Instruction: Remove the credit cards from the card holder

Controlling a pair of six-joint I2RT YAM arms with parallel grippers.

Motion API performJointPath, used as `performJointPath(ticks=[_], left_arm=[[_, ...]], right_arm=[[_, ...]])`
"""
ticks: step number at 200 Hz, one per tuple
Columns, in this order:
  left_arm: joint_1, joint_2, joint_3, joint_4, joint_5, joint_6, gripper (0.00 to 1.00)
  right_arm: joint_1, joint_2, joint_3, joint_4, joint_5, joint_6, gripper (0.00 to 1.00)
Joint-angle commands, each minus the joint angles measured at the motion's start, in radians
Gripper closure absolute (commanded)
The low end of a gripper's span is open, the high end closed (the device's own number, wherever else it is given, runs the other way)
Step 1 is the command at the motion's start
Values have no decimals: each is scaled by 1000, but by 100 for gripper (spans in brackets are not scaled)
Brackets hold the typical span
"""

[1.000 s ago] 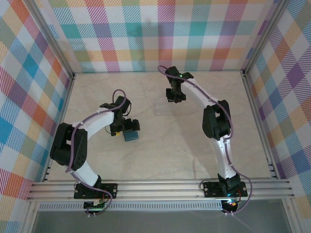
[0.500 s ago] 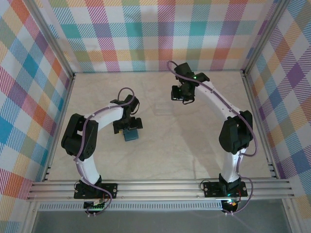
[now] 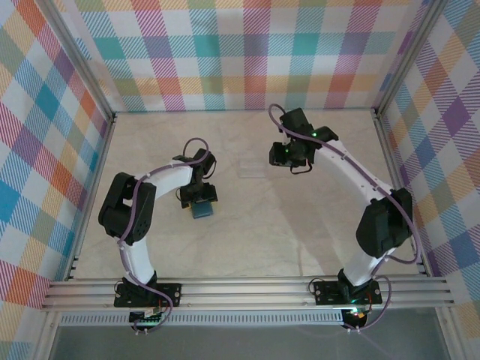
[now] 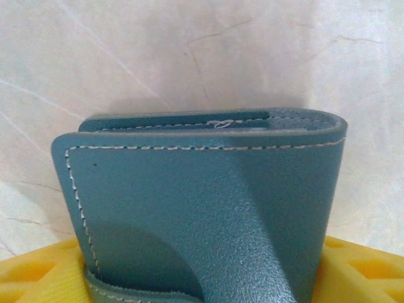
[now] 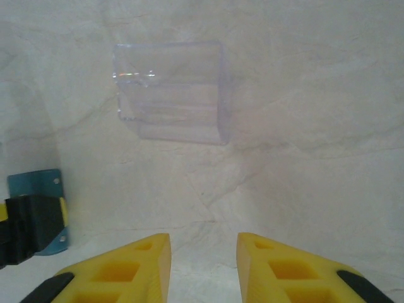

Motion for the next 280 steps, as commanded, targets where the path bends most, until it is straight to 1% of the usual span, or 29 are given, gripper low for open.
performJointPath(ticks=[1,25,43,65,91,98,108,118,136,148,176,196,219,230,258,280], left_arm=[[-39,-37,-26,2,68,31,27],[-88,-69,-22,-15,90,35,27],[-143,-67,-5,-26,115,36,27],[-216,-34,35,-67,99,35,27],[-279,-3,69,-102,63,15,24],[-290,-2,72,-104,62,10,21],[-304,-3,79,-113,55,2,14],[-312,-17,81,-119,42,-6,12],[-312,-56,73,-121,22,-18,10],[-309,-80,75,-126,15,-14,10],[-276,-131,58,-124,23,-15,17],[-227,-181,1,-76,61,-20,20],[-168,-227,-65,-21,144,-26,24],[-154,-240,-86,-3,177,-22,26],[-122,-246,-126,27,250,-15,28],[-106,-260,-159,53,274,-11,29]], right_arm=[[2,-58,-75,74,-124,59,66],[5,-110,-211,182,-262,110,65],[5,-141,-311,240,-312,144,63],[5,-170,-393,244,-316,152,63],[5,-219,-471,223,-279,151,63],[5,-230,-491,224,-275,155,63],[5,-243,-517,232,-276,161,63],[5,-251,-543,250,-289,176,63],[6,-255,-586,307,-330,213,63],[8,-247,-613,360,-363,243,63],[41,-190,-635,469,-432,301,63],[74,-125,-634,549,-477,336,63],[112,-41,-623,657,-526,372,63],[130,6,-609,699,-545,387,63],[161,91,-572,736,-553,406,64],[178,140,-565,772,-560,412,64]])
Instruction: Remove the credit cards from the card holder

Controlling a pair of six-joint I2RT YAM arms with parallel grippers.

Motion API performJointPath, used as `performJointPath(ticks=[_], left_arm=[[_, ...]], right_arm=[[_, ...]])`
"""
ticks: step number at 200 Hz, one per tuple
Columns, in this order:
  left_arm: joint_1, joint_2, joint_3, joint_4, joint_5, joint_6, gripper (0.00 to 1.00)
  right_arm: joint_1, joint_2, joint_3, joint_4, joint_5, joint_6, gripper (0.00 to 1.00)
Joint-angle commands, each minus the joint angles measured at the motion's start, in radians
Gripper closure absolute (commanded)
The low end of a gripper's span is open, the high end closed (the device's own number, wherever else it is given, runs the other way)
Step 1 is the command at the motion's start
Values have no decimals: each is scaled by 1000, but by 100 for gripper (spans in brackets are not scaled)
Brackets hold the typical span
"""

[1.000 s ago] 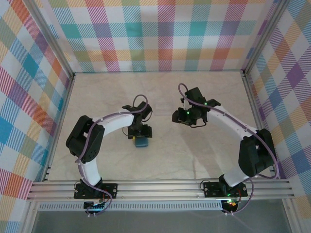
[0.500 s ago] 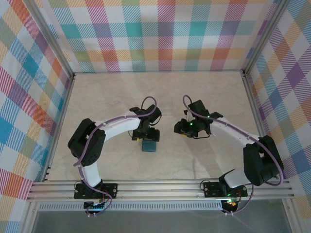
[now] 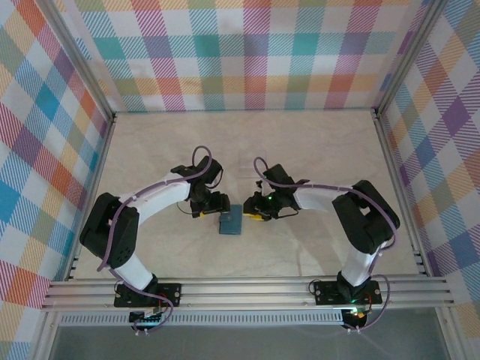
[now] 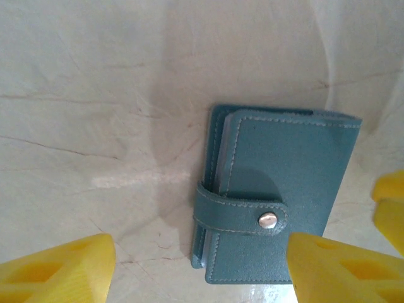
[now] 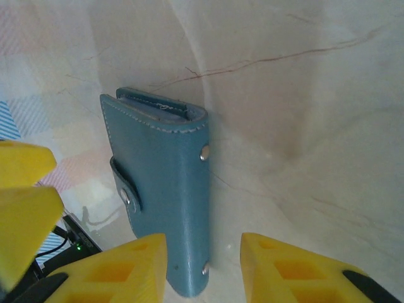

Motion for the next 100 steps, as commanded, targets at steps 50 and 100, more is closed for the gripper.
performJointPath(ticks=[50,100], left_arm=[[28,-19,-57,58,111,19,40],[27,-17,-45,50,115,38,45]], right_arm=[[35,128,48,139,-60,54,64],[44,152,54,176,-68,72,74]])
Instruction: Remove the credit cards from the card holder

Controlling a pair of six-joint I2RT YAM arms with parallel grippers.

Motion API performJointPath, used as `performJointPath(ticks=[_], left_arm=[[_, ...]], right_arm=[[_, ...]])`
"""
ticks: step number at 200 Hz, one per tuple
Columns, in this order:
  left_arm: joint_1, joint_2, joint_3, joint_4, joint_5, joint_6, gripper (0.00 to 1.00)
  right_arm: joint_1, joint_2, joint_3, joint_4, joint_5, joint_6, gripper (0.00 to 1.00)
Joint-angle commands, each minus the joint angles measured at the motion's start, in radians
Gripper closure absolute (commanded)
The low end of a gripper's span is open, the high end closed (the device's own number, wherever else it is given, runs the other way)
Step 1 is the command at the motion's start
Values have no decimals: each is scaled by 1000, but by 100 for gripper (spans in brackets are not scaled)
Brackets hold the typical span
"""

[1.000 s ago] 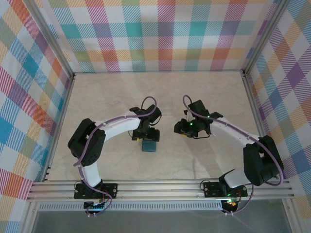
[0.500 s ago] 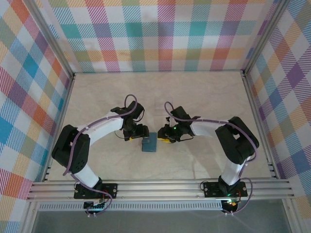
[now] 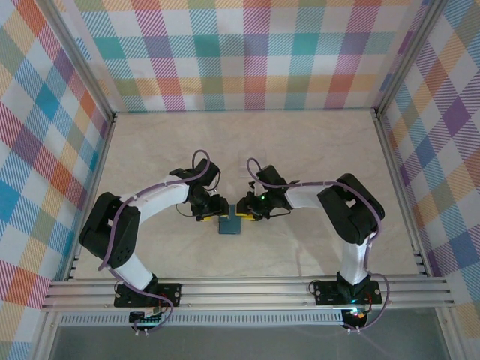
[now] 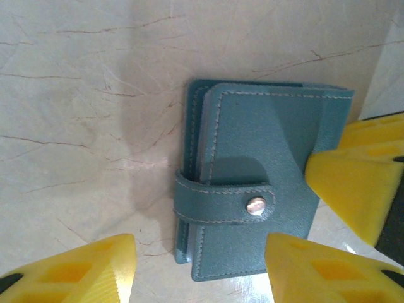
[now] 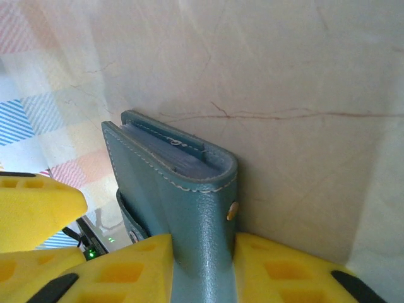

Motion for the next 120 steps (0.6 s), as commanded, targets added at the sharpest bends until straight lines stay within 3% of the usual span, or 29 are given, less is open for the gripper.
performJointPath(ticks=[1,34,83,120], left_arm=[[7,-16,2,-1,21,25,46],[-18,11,35,-41,-3,66,51],[-65,75,103,-111,-113,121,55],[-69,126,118,-78,-43,141,55]], right_arm=[[20,31,17,46,-16,20,75],[23,17,17,33,2,19,89],[23,-1,27,-24,6,-2,97],[23,4,27,-28,2,-6,100]])
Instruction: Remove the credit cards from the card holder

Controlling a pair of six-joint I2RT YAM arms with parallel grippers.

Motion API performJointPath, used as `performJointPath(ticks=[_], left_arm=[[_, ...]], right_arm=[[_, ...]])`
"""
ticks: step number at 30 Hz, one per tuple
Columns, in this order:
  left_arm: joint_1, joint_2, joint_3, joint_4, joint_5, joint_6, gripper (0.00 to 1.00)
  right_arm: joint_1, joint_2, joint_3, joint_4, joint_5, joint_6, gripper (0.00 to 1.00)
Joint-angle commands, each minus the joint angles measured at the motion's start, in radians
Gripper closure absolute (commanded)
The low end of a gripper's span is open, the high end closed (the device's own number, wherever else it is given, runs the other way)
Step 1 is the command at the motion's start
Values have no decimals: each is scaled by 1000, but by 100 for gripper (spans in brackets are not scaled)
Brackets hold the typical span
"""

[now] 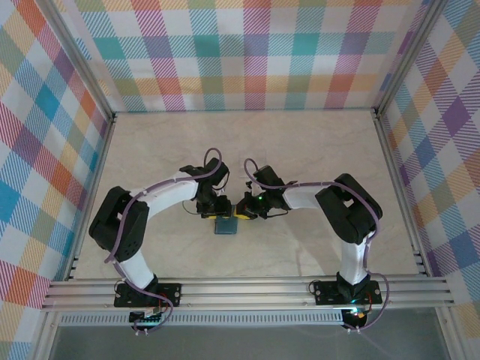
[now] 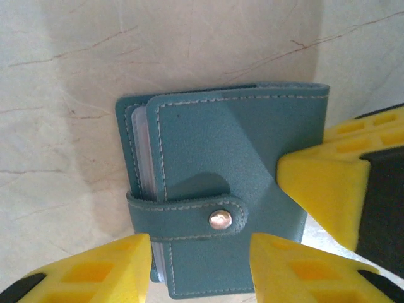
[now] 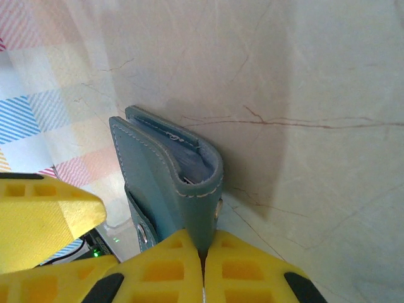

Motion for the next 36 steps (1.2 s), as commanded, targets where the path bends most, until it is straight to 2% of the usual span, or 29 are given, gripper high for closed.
performJointPath(ticks=[1,7,13,16,21,36], left_arm=[[-9,40,24,-15,19,34,55],[-15,83,35,-15,15,44,51],[-27,115,46,-27,1,56,43],[-38,126,60,-53,-63,55,42],[-52,146,82,-109,-191,54,50],[-52,49,79,-113,-247,37,75]], right_arm=[[6,-5,14,-46,2,-19,100],[6,-4,20,-50,-3,-16,100],[6,-3,20,-59,-3,-19,100],[6,-3,21,-61,-4,-18,100],[7,-11,21,-82,8,-26,100],[6,-39,31,-159,49,-61,100]])
